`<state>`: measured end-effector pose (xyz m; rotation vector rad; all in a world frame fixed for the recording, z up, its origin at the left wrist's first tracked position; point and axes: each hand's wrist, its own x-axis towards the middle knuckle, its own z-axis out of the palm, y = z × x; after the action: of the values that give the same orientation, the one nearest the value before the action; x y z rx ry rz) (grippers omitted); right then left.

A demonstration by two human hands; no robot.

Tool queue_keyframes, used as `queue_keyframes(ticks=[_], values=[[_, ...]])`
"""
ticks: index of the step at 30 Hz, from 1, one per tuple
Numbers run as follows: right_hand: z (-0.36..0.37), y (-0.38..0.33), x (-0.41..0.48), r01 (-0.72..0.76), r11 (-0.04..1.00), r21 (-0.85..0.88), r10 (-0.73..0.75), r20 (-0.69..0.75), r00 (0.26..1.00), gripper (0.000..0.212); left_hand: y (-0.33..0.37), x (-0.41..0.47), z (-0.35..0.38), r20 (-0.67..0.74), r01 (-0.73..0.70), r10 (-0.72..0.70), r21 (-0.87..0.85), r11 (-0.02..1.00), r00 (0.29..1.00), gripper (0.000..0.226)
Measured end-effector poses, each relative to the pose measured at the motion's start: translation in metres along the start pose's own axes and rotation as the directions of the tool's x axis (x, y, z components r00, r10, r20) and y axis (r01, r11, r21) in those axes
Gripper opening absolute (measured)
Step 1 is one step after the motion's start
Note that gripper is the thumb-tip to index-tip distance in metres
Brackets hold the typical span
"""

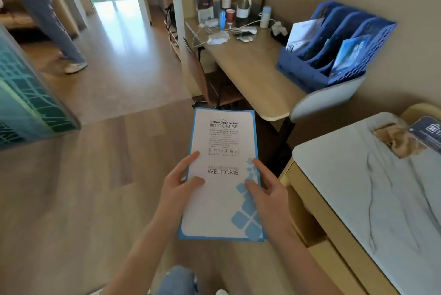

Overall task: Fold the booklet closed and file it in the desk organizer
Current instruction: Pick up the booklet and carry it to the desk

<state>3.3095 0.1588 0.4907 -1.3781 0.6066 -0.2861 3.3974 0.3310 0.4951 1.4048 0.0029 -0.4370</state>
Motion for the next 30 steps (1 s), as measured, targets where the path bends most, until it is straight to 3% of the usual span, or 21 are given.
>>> queue_keyframes(ticks=[8, 16, 23, 30], values=[[0.072, -0.009, 0.163, 0.017, 1.0, 0.018, -0.013, -0.185, 0.983, 0.043, 0.029, 0.203, -0.009, 0.152, 0.036, -0.039, 0.028, 0.999, 0.988, 0.059], [0.119, -0.055, 0.279, 0.087, 0.981, 0.172, 0.001, -0.456, 0.89, 0.042, 0.102, 0.38, 0.023, 0.407, -0.003, -0.089, 0.22, 0.975, 0.909, 0.057], [0.1, -0.063, 0.361, 0.101, 0.988, 0.118, 0.004, -0.671, 0.741, 0.042, 0.099, 0.49, 0.098, 0.597, -0.059, -0.153, 0.32, 0.945, 0.787, 0.059], [0.054, -0.058, 0.459, 0.079, 0.996, 0.043, -0.023, -0.726, 0.687, 0.044, 0.08, 0.592, 0.169, 0.687, -0.139, -0.217, 0.423, 0.896, 0.694, 0.063]])
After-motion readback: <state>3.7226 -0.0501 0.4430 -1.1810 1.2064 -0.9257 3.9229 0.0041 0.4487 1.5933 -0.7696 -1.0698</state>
